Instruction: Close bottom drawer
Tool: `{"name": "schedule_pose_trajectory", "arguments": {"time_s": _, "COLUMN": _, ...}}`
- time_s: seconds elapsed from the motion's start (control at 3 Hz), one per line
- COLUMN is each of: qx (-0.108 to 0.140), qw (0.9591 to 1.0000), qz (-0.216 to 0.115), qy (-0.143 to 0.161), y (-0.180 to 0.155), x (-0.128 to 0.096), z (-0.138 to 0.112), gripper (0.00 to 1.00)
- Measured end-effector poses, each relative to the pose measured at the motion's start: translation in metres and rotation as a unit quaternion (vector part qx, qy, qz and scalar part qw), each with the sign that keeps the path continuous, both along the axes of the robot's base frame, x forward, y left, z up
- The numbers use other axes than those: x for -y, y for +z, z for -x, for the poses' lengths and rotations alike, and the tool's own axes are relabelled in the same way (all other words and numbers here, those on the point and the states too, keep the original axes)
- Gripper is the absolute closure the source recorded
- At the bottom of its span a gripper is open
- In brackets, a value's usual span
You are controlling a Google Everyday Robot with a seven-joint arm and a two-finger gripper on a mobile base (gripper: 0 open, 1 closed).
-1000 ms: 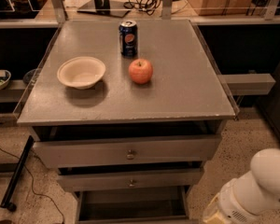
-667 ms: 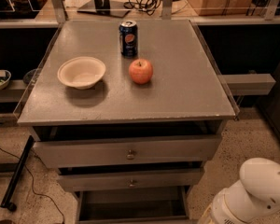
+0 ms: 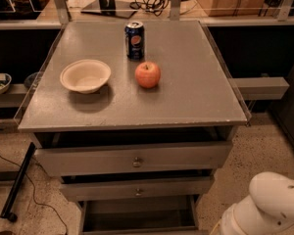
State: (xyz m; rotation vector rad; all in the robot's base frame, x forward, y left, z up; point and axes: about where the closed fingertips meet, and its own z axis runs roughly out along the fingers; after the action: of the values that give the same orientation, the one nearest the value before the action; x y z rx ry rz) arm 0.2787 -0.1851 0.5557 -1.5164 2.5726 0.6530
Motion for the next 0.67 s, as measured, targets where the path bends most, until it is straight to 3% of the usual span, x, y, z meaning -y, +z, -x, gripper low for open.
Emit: {"name": "schedule_pose_trajectory", "arguments": {"time_s": 0.67, "qx": -0.051, "qw": 0.9983, "qz": -0.026, "qy": -0.012, "y": -0.088, "x": -0.009, "z": 0.042, "gripper": 1.00}}
